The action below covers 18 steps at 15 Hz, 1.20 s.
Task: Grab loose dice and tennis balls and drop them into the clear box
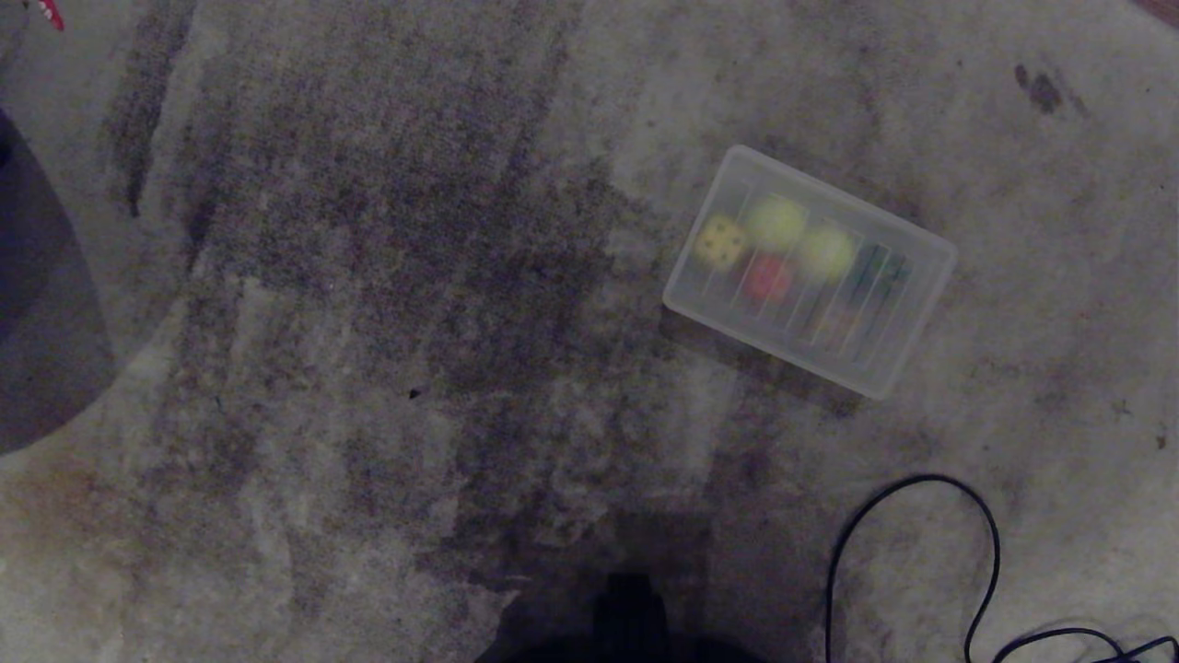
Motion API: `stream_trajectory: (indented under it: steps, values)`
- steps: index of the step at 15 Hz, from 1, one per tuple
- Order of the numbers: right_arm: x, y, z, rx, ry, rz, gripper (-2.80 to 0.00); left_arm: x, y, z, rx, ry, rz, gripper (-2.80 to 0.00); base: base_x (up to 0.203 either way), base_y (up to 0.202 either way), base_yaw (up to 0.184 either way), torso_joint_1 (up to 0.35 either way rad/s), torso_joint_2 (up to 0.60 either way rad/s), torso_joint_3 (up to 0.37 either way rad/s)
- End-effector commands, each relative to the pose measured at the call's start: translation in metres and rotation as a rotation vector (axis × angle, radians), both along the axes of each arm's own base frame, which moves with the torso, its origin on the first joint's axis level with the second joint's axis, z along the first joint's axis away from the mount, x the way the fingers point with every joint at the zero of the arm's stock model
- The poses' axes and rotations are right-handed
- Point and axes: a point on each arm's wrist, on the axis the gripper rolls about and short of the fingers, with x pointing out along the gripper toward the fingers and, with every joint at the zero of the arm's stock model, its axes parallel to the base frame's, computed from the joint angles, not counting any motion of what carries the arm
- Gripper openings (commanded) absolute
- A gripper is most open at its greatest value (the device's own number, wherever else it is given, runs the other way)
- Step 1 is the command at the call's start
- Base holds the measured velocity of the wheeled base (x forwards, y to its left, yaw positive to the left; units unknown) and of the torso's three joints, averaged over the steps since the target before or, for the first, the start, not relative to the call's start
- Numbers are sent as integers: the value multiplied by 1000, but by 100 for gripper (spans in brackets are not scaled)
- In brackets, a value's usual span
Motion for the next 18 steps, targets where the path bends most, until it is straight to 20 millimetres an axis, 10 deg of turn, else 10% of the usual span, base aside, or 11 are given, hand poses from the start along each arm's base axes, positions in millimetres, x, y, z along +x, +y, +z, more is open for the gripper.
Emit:
stream_trajectory:
  steps: [1, 18]
  values:
    - [0, 0, 0, -1, 4, 0, -280, 0, 0, 0, 2, 4, 0, -280, 0, 0, 0, 0, 0, 0]
    - [0, 0, 0, 1, 4, 1, -280, 0, 0, 0, 2, 4, 0, -280, 0, 0, 0, 1, 1, 51]
